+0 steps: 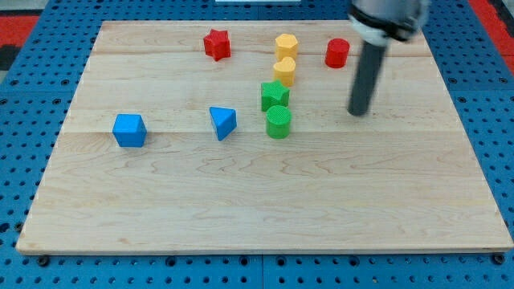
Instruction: Push the blue triangle downwards
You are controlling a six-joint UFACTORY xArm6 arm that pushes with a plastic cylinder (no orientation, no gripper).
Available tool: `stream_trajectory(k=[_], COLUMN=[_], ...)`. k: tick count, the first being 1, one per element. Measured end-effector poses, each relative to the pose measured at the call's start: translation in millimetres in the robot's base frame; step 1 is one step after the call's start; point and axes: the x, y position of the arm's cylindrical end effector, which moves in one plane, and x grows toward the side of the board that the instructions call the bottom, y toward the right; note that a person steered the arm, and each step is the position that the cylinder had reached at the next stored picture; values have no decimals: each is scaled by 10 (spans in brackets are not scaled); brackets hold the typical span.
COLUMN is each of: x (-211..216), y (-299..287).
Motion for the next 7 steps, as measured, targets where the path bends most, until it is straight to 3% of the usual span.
stream_trajectory(k=[1, 2, 3, 6, 7], x=[1013, 1157, 833, -351, -561], y=[-369, -1738, -2353, -3135, -2690])
